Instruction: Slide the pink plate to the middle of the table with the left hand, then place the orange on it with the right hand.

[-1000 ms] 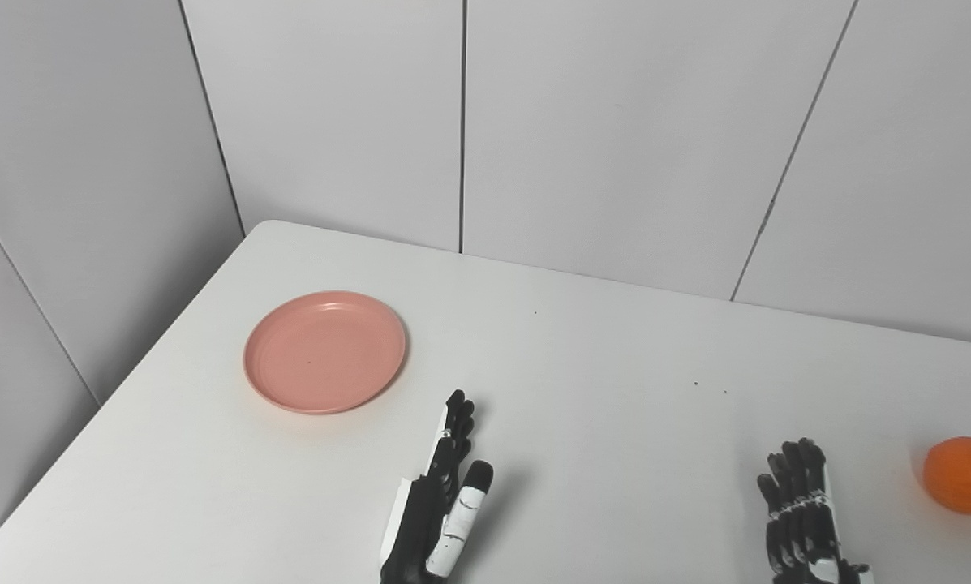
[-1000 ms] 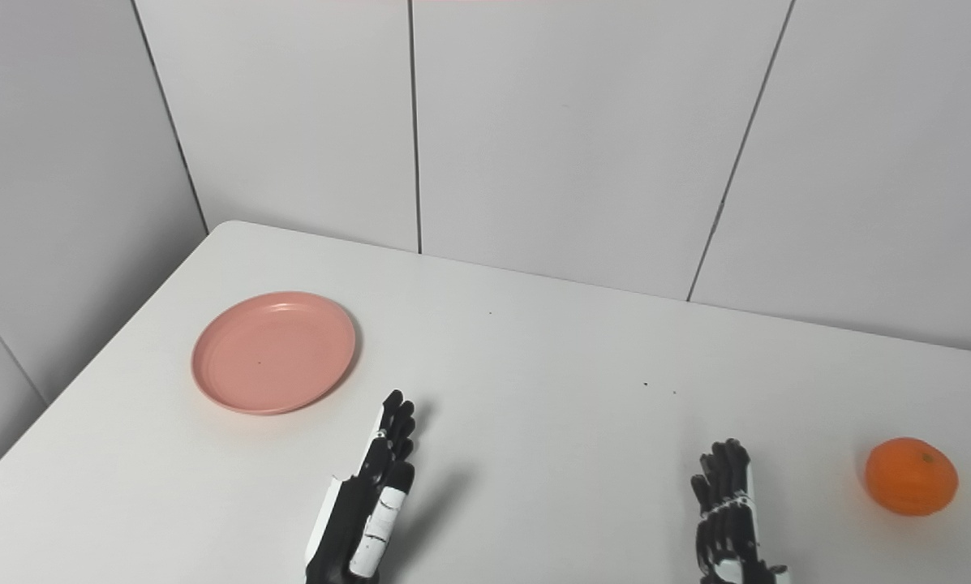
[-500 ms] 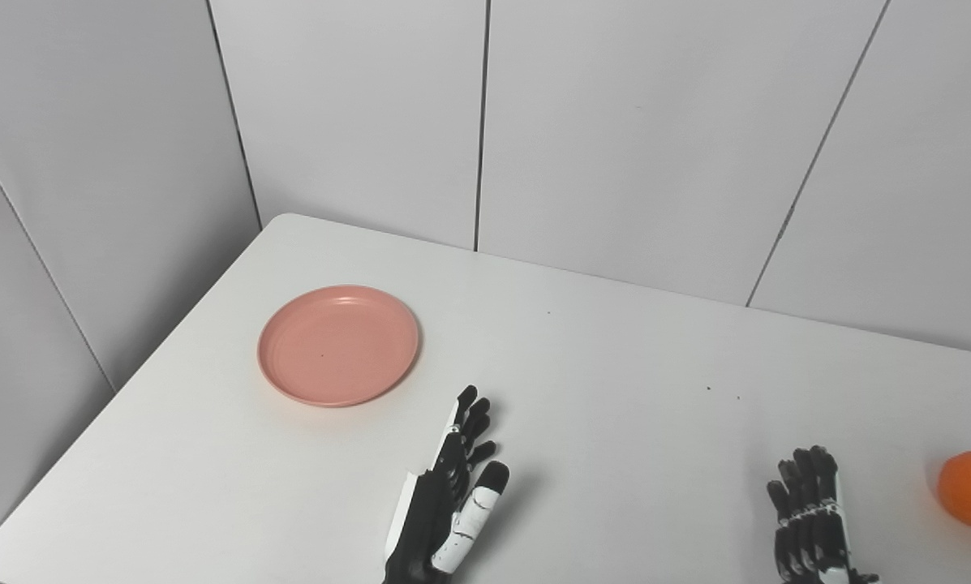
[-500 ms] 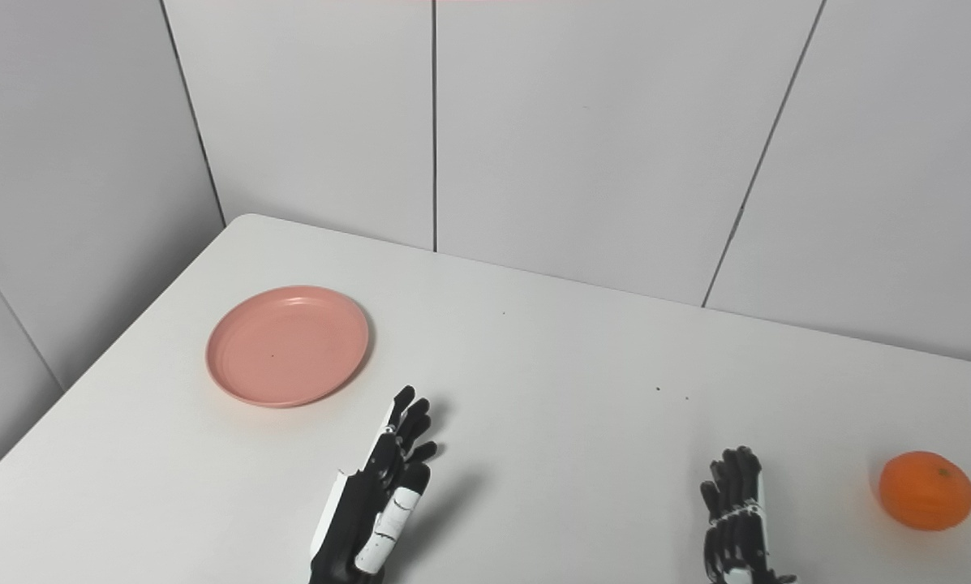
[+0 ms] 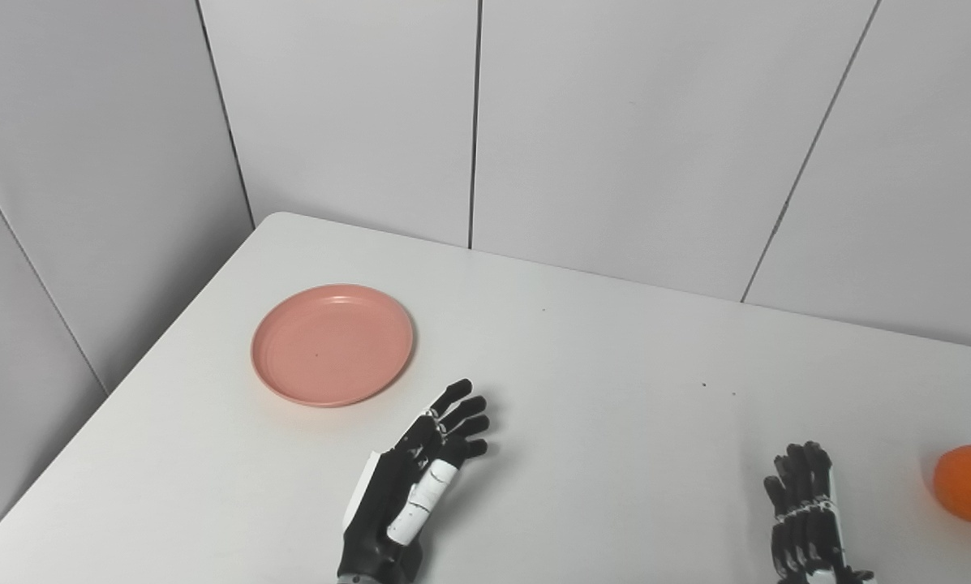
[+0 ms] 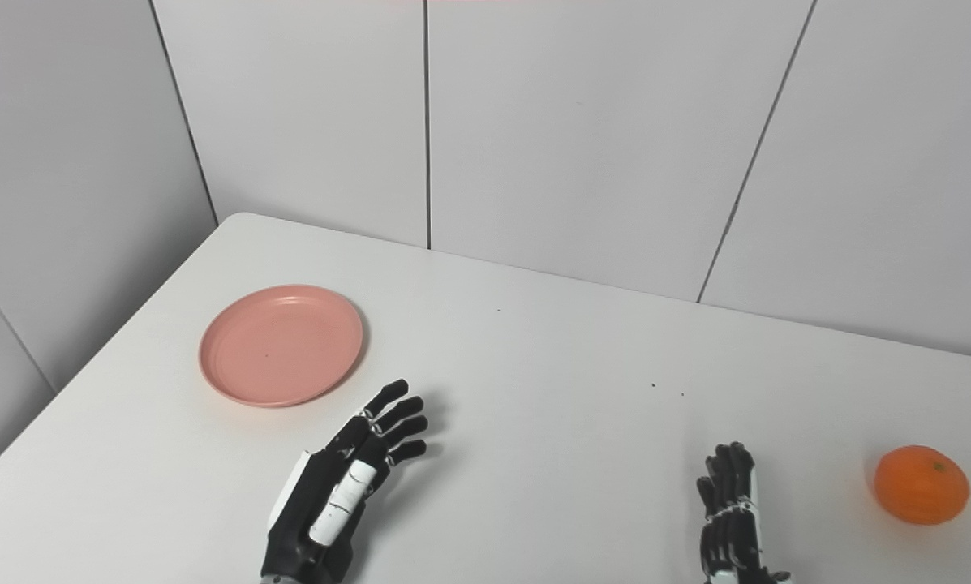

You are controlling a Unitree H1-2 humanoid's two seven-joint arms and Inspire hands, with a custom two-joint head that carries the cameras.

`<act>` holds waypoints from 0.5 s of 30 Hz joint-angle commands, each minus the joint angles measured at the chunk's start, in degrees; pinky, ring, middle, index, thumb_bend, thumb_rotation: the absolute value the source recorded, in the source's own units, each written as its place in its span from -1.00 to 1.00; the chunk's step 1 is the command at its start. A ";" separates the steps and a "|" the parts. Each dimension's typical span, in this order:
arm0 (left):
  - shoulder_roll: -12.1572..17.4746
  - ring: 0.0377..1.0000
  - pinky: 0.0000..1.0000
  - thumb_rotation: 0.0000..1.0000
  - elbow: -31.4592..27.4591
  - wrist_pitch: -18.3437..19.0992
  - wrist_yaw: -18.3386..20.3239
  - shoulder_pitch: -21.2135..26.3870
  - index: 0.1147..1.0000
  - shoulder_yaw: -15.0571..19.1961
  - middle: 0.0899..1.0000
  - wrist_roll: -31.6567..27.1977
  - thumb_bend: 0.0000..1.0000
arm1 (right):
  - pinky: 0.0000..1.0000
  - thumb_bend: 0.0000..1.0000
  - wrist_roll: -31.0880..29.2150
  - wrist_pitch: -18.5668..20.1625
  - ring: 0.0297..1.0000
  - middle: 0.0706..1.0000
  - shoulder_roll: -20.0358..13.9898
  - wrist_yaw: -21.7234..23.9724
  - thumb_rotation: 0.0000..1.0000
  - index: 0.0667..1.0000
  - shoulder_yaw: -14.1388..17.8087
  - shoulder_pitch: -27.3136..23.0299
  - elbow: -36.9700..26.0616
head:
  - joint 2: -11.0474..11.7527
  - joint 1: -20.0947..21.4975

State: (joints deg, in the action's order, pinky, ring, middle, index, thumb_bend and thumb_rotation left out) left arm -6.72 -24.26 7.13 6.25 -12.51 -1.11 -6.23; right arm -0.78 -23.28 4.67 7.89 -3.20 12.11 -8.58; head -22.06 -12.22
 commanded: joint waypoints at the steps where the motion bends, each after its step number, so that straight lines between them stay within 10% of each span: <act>1: 6.93 0.61 0.55 0.41 -3.82 3.67 1.98 3.44 0.60 0.75 0.63 -1.74 1.00 | 1.00 0.71 0.05 -0.98 1.00 0.96 -2.96 0.08 1.00 1.00 0.26 5.13 6.14 | -0.04 0.04; 15: 11.83 0.71 0.70 0.51 -6.73 14.39 5.74 16.74 0.75 4.50 0.66 -11.67 0.95 | 1.00 0.68 0.09 -0.81 1.00 0.90 -2.88 0.39 1.00 1.00 -0.02 5.09 6.21 | -0.04 -0.59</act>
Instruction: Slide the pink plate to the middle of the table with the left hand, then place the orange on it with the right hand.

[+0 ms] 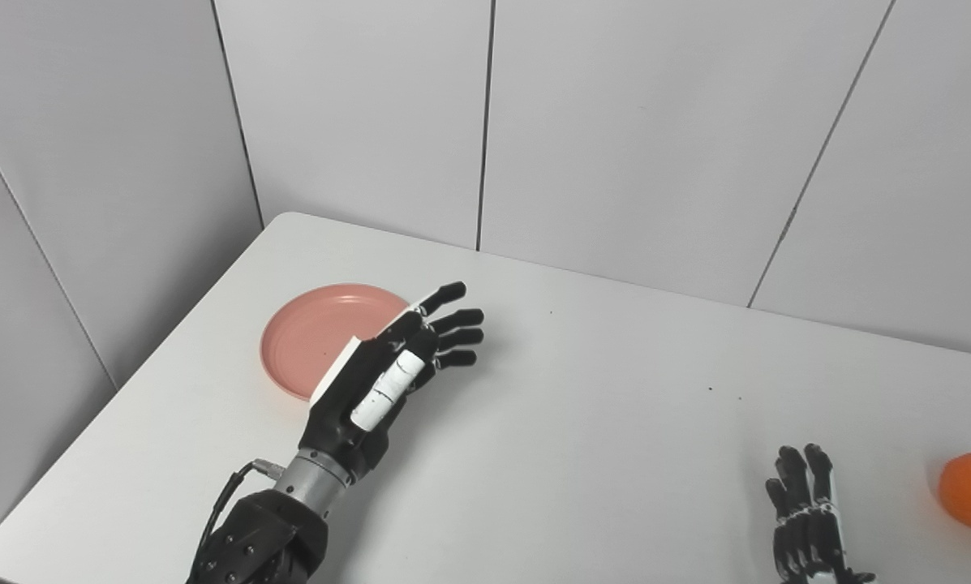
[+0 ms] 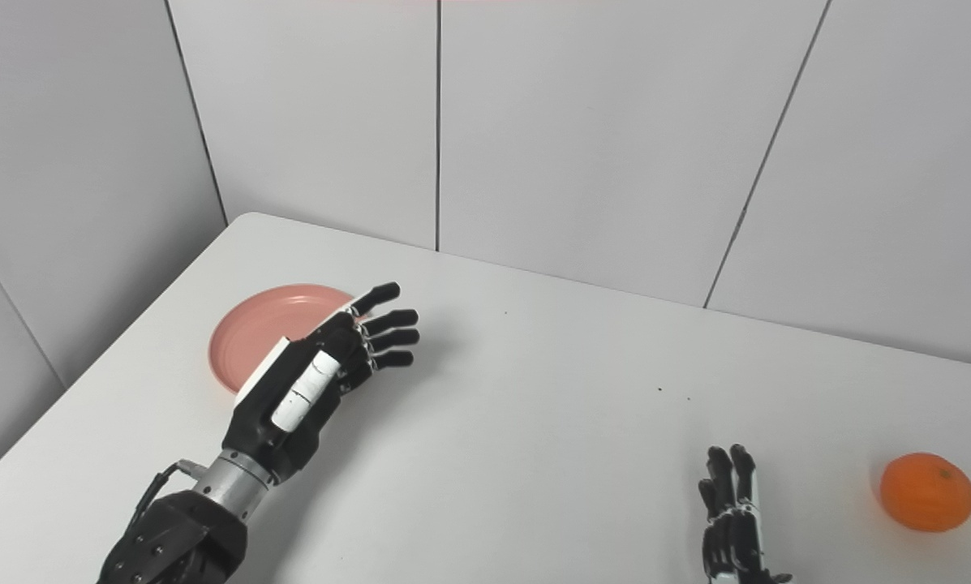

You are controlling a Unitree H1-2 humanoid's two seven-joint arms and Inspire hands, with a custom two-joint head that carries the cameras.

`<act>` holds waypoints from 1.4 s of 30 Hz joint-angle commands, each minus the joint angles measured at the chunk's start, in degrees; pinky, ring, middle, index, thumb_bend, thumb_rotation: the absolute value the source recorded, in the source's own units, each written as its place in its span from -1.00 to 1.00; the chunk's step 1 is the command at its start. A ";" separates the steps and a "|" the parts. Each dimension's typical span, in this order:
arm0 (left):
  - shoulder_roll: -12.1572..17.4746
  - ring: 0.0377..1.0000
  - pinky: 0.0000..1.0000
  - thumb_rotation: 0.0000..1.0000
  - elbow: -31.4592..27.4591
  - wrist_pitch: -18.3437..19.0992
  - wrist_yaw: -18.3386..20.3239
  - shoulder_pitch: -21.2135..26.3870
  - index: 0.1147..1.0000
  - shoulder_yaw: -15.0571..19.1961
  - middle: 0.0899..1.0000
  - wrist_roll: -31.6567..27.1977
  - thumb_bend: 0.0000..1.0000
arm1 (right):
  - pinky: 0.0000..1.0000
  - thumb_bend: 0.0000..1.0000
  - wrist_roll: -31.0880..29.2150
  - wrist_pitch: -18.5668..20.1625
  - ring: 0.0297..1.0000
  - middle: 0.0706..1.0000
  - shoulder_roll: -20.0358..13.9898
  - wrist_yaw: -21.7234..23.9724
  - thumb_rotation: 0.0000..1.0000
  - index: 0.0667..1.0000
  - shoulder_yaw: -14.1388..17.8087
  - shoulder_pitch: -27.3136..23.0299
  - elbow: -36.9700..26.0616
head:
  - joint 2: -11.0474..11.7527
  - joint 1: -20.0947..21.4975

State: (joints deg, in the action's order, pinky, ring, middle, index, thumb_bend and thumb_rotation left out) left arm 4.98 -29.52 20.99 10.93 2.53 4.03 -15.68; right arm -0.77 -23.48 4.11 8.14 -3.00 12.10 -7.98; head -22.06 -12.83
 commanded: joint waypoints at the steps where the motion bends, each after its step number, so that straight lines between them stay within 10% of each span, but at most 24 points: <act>1: 0.76 0.74 0.75 0.52 -1.36 1.08 1.35 2.57 0.79 -0.52 0.69 -3.59 0.92 | 1.00 0.68 0.00 -0.48 1.00 0.90 -2.34 0.18 1.00 1.00 -0.26 5.15 5.46 | -0.05 0.02; 9: 8.38 0.76 0.75 0.62 2.58 3.02 2.74 8.99 0.84 4.54 0.69 -11.07 0.88 | 1.00 0.72 0.07 0.31 0.99 0.90 -2.30 0.11 1.00 1.00 -0.48 5.16 5.02 | -0.78 0.13; 17: 17.04 0.64 0.53 0.65 14.53 -4.66 9.30 13.56 0.74 8.62 0.59 -13.50 0.88 | 1.00 0.72 -0.40 0.72 0.99 0.90 -2.34 0.22 1.00 1.00 -0.37 5.33 4.62 | -1.19 -0.08; 42: 24.11 0.70 0.49 0.68 38.83 -16.93 12.45 24.84 0.86 11.54 0.67 -8.39 0.88 | 1.00 0.75 0.11 1.00 0.98 0.90 -2.13 -0.03 1.00 1.00 -0.72 5.83 3.82 | -1.88 0.03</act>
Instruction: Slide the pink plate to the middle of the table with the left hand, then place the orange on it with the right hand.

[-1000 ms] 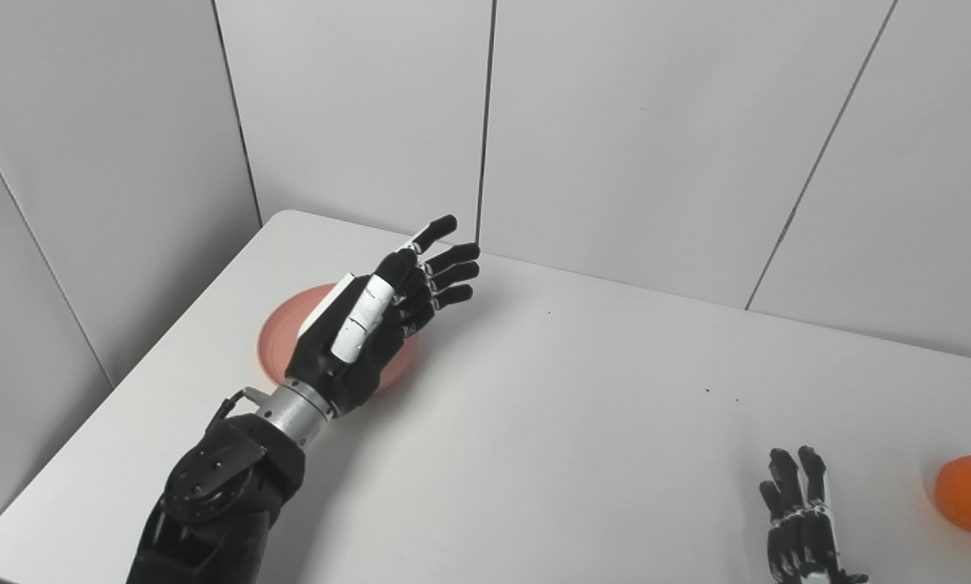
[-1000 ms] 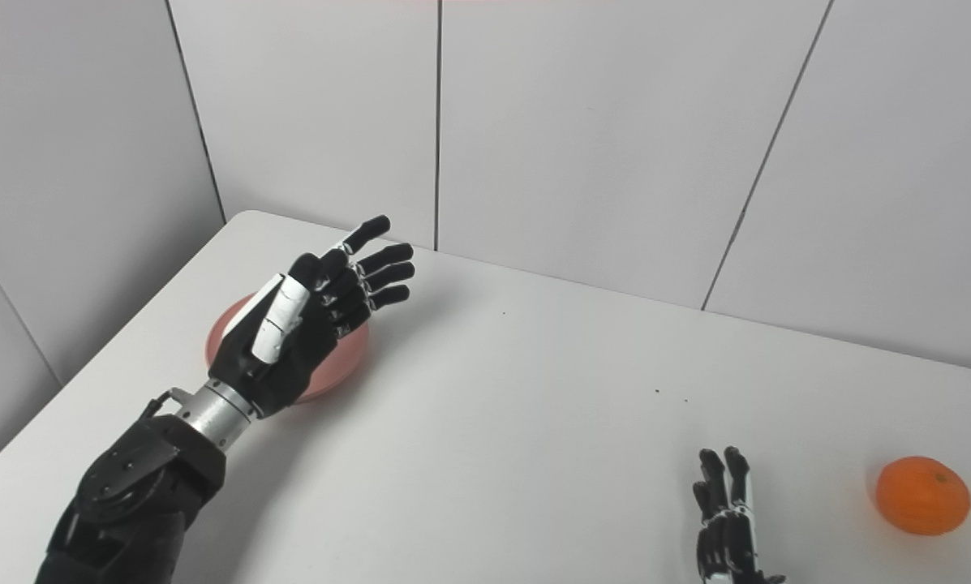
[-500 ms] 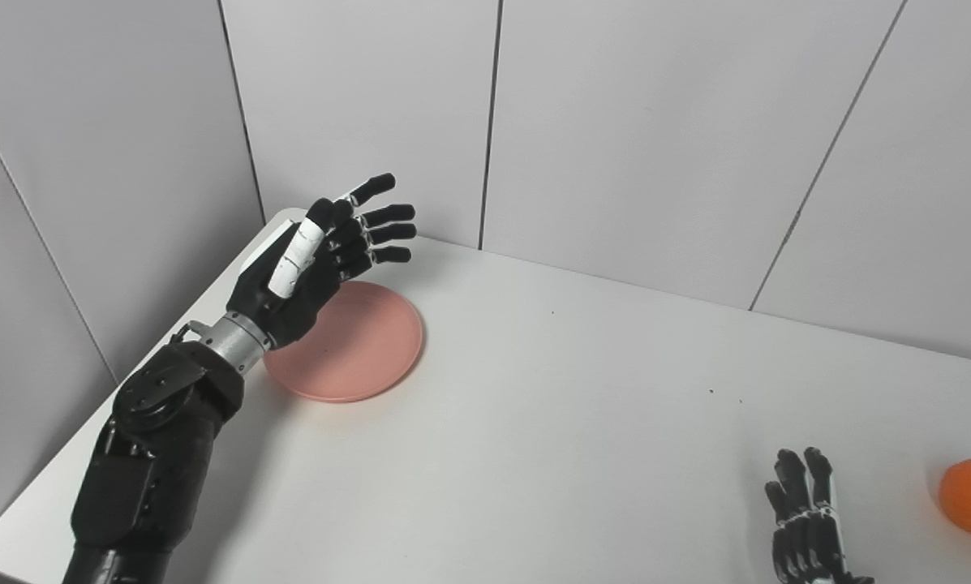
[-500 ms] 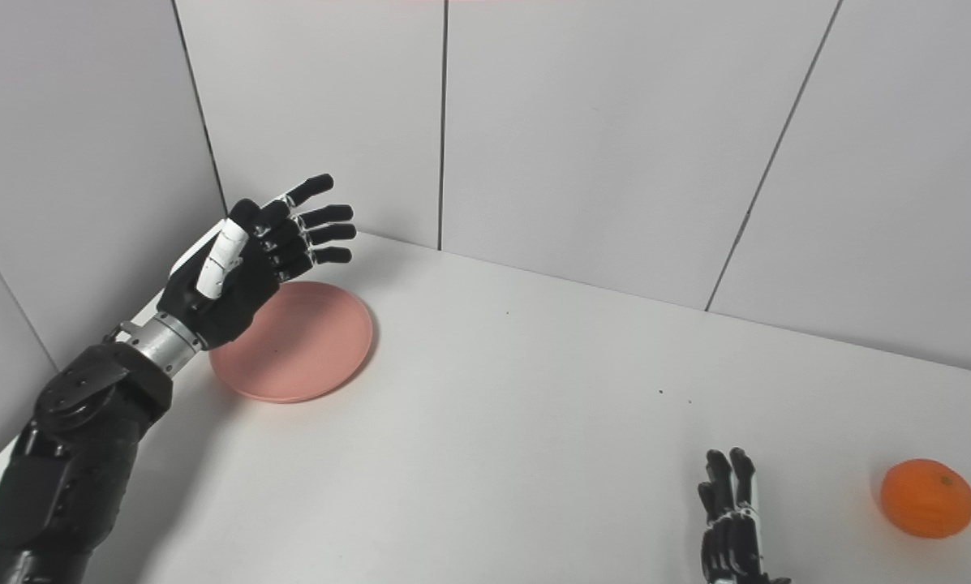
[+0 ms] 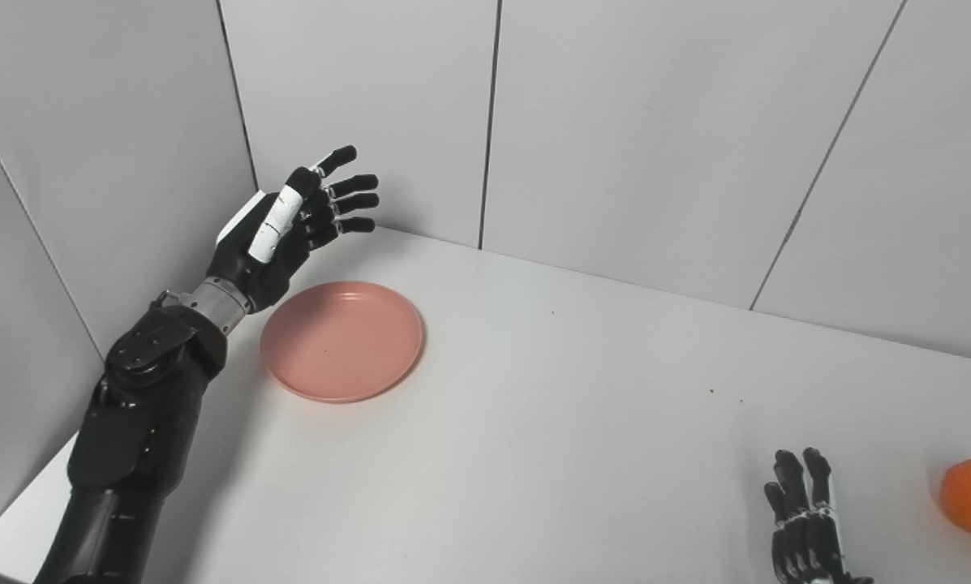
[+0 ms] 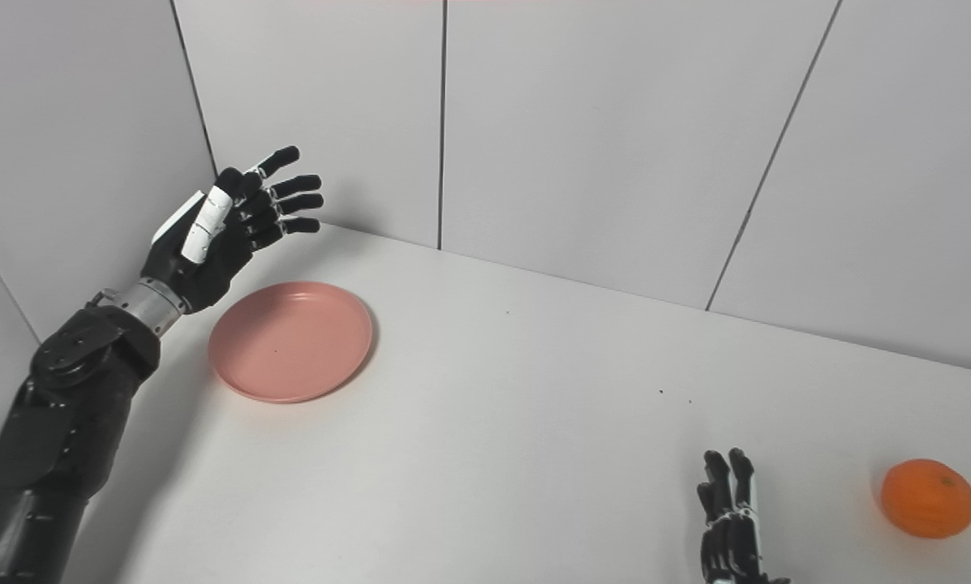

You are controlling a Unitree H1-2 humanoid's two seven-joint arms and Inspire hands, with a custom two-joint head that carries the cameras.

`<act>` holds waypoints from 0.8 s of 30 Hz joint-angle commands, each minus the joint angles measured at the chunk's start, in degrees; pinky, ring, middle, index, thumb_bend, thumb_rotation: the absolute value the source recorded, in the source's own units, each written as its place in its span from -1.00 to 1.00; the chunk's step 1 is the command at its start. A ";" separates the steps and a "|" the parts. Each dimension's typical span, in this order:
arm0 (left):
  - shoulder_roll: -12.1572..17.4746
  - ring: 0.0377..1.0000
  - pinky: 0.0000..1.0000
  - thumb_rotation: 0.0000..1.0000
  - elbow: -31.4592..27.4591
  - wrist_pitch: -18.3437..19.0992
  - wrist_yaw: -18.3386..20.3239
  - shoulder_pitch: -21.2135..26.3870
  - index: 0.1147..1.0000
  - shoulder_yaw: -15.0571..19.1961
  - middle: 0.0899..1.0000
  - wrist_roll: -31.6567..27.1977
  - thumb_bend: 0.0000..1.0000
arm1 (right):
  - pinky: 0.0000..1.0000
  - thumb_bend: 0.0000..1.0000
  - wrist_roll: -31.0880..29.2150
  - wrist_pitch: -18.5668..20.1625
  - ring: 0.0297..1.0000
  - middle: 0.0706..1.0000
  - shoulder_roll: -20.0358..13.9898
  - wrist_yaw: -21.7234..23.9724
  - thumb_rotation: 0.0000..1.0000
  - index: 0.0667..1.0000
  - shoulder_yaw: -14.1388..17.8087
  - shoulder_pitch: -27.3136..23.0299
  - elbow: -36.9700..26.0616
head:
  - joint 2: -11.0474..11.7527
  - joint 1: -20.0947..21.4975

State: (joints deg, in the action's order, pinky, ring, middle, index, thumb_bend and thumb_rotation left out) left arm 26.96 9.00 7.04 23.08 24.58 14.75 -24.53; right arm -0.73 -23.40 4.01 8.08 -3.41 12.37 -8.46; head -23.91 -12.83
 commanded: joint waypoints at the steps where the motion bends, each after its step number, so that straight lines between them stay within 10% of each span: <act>1: 2.40 0.72 0.51 0.69 1.73 -3.65 0.65 3.08 0.87 0.87 0.70 0.53 0.86 | 1.00 0.75 0.05 0.98 0.98 0.90 -2.07 0.07 1.00 1.00 -0.34 5.57 4.25 | -0.03 0.03; 24: 7.02 0.72 0.56 0.52 27.23 -11.16 0.78 10.27 0.93 3.01 0.73 3.52 0.76 | 1.00 0.72 0.77 1.31 0.98 0.90 -1.75 -0.39 1.00 1.00 -0.59 6.12 3.49 | -0.83 0.93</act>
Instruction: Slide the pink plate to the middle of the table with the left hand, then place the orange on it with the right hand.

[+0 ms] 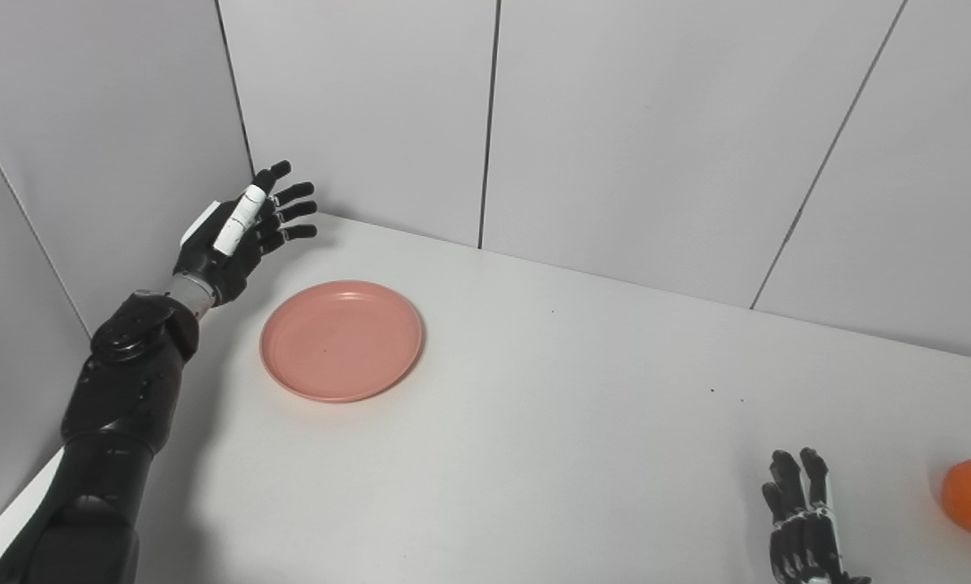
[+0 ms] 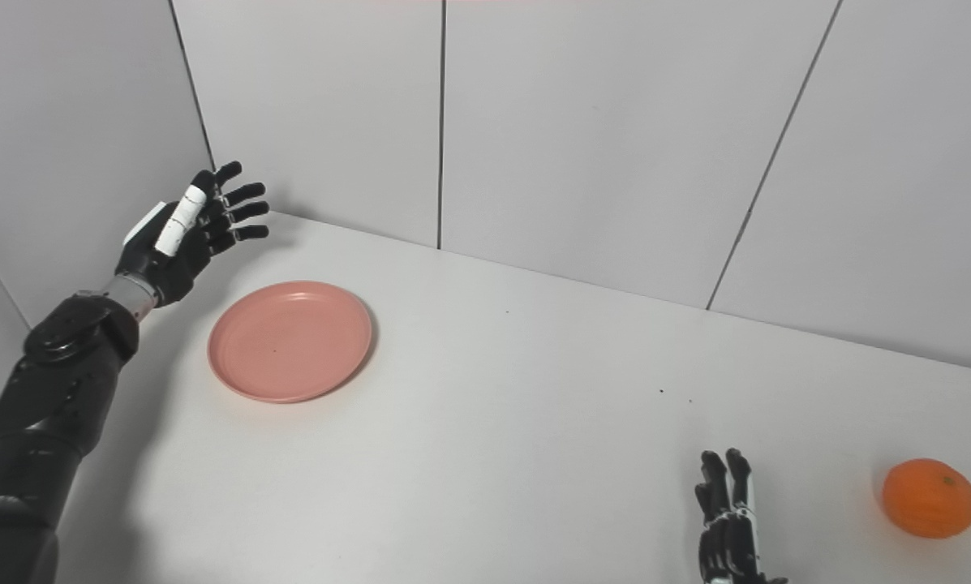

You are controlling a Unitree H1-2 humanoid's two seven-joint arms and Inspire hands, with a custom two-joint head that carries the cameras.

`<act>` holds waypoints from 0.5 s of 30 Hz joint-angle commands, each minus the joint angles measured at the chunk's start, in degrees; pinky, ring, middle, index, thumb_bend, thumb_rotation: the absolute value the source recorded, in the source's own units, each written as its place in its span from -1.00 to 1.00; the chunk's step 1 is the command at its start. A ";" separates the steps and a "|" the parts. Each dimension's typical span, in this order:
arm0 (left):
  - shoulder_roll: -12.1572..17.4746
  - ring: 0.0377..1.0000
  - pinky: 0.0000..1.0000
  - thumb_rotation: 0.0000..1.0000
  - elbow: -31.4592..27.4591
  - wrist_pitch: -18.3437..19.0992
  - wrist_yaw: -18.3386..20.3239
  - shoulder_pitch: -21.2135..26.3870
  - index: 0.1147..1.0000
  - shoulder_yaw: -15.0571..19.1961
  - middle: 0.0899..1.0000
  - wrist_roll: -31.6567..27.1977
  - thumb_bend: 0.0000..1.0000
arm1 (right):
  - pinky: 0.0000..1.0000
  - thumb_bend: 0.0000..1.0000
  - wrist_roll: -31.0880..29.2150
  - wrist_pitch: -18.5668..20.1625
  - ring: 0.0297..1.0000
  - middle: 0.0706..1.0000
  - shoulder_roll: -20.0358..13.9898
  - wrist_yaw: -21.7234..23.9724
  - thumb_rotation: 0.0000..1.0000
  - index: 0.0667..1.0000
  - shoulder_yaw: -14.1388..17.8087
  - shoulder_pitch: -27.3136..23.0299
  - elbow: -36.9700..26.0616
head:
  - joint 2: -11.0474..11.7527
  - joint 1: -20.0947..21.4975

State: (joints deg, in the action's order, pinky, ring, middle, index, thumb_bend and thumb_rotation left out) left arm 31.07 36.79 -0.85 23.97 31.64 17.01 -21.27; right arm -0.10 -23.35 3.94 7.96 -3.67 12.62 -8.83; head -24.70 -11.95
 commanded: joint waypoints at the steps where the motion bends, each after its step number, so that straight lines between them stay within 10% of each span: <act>1: 3.03 0.71 0.56 0.55 0.40 -3.80 -0.20 3.32 0.92 0.75 0.73 0.55 0.75 | 1.00 0.72 0.18 1.25 0.98 0.90 -1.67 -0.28 1.00 1.00 -0.34 5.88 3.81 | -0.04 0.05; 15: 1.88 0.70 0.77 0.63 8.92 -8.60 -0.89 2.96 0.91 0.00 0.73 2.22 0.68 | 1.00 0.68 0.29 1.46 0.97 0.90 -1.85 -0.20 1.00 1.00 -0.37 6.06 3.31 | -0.57 0.18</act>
State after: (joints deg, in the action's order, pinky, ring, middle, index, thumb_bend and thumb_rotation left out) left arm 31.37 46.14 -5.87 22.65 32.01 16.82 -19.16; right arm 0.40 -23.31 3.92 7.87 -3.72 12.70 -8.96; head -25.22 -11.78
